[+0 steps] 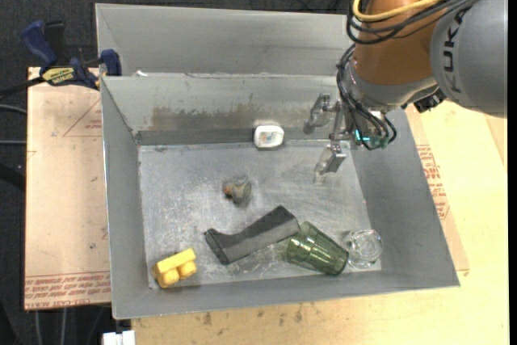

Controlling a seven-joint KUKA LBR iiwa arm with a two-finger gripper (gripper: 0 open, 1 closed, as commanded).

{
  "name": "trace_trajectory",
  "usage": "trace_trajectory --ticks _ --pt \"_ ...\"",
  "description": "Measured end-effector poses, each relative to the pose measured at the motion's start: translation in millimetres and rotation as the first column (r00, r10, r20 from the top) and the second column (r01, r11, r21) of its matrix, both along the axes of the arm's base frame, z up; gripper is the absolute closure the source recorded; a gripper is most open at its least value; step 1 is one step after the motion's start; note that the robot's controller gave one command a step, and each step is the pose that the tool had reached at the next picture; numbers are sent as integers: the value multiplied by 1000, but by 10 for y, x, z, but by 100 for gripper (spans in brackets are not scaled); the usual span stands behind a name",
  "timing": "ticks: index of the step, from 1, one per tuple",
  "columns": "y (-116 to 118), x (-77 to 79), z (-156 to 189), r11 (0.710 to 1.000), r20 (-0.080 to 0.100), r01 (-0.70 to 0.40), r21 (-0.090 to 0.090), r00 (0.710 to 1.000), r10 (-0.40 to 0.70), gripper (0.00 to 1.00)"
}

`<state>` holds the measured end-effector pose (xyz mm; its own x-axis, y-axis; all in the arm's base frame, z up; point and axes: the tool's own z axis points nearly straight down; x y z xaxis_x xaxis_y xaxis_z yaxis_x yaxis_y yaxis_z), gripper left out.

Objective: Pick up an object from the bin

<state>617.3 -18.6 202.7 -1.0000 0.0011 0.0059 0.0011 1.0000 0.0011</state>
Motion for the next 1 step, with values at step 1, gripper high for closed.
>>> trace_trajectory --ticks 1 --pt "0 17 46 1000 8 0 0 1000 0 0"
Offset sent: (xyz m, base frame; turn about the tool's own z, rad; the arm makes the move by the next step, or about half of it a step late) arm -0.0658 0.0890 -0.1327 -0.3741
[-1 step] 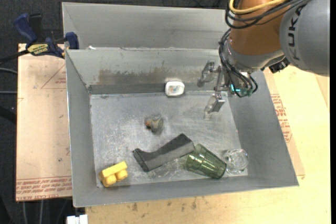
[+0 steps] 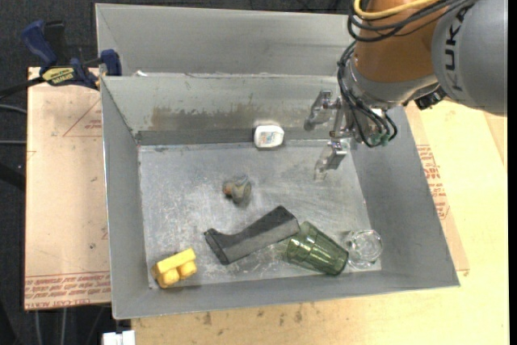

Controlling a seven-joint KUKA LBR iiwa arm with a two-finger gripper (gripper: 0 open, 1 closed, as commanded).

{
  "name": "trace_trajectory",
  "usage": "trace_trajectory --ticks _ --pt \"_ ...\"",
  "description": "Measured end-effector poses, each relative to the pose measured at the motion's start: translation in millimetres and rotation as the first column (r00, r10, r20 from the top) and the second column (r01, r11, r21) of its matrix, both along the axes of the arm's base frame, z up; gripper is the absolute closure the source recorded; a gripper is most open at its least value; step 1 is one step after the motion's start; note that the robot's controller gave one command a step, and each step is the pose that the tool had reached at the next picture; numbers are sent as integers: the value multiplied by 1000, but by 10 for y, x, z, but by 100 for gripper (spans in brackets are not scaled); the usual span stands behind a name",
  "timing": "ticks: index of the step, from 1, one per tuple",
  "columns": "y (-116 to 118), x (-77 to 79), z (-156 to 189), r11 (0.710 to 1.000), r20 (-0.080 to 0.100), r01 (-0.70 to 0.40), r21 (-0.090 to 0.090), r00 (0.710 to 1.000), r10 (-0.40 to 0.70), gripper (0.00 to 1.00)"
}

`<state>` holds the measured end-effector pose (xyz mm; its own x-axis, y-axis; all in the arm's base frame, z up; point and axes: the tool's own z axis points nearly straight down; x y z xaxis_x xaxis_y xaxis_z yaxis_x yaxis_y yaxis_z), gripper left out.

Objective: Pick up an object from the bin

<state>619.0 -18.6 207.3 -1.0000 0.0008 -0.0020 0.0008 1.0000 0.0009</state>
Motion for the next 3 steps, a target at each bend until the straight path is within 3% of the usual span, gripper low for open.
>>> trace_trajectory --ticks 1,2,3 --pt "334 -254 -517 990 1 -140 0 990 140 0" --pt "459 -823 -565 975 -6 -223 1 975 223 0" --pt "791 -793 -723 919 -1 -394 0 919 394 0"
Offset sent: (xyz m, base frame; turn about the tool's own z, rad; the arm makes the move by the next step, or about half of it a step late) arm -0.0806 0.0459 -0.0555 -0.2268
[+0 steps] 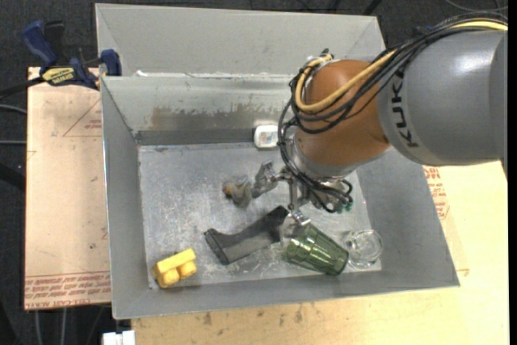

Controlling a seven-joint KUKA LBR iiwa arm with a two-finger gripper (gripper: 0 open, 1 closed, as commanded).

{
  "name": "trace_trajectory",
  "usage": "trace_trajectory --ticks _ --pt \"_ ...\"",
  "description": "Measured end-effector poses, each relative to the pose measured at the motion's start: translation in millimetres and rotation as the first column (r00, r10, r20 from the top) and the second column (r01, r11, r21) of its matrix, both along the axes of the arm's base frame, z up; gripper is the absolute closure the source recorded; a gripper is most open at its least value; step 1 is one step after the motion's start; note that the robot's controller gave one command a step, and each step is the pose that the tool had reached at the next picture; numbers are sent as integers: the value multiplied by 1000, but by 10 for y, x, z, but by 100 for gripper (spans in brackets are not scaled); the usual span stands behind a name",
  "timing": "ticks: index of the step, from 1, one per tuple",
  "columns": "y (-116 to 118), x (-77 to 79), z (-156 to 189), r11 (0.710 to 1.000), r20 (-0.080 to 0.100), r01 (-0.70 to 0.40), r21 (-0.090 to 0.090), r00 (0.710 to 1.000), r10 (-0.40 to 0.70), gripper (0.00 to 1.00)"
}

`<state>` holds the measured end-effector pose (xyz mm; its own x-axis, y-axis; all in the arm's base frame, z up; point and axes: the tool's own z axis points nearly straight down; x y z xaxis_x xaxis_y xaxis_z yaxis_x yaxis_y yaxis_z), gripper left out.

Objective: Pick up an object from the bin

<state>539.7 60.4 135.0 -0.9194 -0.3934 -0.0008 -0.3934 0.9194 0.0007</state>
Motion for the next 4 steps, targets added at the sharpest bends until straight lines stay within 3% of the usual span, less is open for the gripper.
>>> trace_trajectory --ticks 1,2,4 --pt "-263 -262 -443 996 17 84 8 996 -84 0" --pt "28 -173 -556 1000 8 -8 -12 1000 8 100" --pt "29 -184 -529 1000 8 -5 -8 1000 5 100"
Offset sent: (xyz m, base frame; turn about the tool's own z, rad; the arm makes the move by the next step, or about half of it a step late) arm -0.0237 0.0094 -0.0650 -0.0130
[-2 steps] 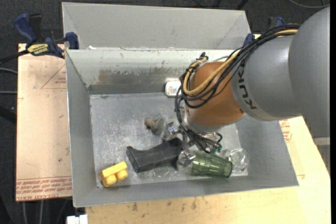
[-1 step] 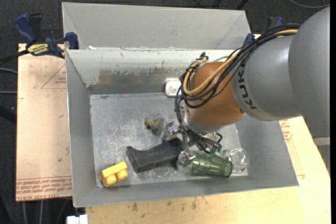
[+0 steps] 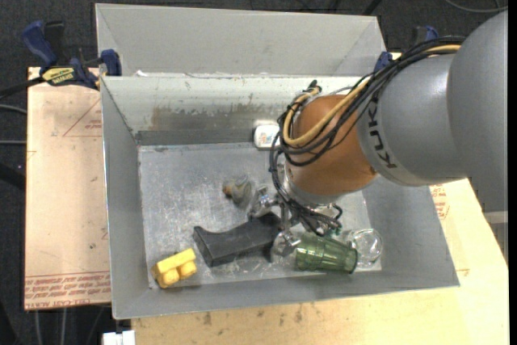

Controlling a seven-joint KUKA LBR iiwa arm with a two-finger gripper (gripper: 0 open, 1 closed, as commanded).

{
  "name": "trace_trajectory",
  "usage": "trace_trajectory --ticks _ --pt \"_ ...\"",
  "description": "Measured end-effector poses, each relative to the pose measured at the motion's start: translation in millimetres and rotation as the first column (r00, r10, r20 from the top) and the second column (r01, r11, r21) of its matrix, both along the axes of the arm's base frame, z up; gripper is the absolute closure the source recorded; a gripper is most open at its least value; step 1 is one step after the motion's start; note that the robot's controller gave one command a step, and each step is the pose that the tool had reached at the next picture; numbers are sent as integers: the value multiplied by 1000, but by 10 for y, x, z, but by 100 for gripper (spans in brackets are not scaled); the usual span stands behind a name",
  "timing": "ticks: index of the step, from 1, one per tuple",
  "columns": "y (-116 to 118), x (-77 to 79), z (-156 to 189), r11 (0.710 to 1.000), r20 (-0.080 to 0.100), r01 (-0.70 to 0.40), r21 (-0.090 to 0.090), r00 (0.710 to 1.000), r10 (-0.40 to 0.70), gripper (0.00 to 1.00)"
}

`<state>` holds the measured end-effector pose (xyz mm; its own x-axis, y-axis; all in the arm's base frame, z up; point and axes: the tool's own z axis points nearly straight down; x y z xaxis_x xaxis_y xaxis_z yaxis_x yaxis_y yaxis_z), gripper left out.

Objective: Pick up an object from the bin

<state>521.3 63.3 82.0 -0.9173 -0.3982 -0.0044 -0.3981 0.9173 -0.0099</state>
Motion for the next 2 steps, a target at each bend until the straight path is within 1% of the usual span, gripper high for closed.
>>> trace_trajectory --ticks 1,2 --pt "19 -13 67 1000 -4 0 6 1000 0 100" --pt "27 -36 190 1000 -13 -1 8 1000 1 100"
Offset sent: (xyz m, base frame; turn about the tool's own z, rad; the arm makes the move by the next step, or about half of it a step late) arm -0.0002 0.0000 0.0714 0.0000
